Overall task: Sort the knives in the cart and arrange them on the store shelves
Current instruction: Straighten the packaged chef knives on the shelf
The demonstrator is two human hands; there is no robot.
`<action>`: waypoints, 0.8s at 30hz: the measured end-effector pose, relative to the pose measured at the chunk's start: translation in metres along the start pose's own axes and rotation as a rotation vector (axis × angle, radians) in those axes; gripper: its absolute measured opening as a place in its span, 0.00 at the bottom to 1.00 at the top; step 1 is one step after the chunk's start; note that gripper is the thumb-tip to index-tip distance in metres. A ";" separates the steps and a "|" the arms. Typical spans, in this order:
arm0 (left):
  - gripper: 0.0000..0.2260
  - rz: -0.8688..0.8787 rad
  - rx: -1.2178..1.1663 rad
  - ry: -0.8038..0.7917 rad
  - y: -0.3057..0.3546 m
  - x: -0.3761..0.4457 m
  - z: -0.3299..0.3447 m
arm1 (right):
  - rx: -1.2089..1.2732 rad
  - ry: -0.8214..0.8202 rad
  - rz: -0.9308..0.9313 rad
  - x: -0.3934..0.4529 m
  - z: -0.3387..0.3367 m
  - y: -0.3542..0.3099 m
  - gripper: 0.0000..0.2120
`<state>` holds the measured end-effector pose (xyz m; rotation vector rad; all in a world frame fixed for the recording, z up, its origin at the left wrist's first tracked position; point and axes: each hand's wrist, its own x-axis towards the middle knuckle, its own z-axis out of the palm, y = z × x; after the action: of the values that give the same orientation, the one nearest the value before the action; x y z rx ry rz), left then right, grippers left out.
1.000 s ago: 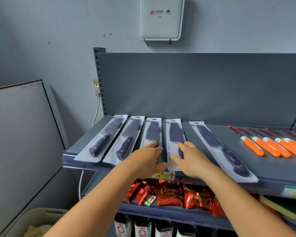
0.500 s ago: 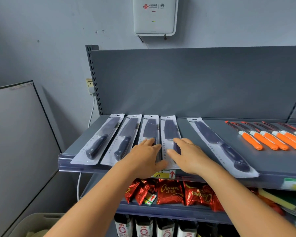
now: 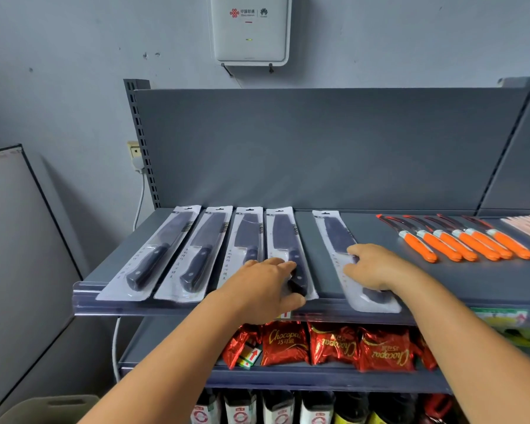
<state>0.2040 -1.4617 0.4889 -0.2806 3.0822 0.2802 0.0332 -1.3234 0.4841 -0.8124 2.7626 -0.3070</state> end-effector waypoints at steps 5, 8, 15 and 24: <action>0.30 0.009 -0.010 -0.007 0.002 0.002 0.002 | 0.135 -0.014 -0.089 0.000 0.010 -0.008 0.11; 0.29 0.004 -0.023 -0.016 0.002 0.002 0.001 | 0.147 0.009 -0.101 0.002 0.013 -0.011 0.15; 0.25 -0.032 -0.055 -0.044 0.004 0.004 0.000 | 0.183 -0.001 -0.157 0.006 0.012 -0.013 0.10; 0.23 -0.046 -0.056 -0.068 0.007 0.006 -0.004 | 0.186 -0.005 -0.190 0.010 0.009 -0.007 0.10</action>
<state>0.1971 -1.4567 0.4936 -0.3362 3.0003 0.3674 0.0313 -1.3359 0.4756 -1.0244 2.6071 -0.5864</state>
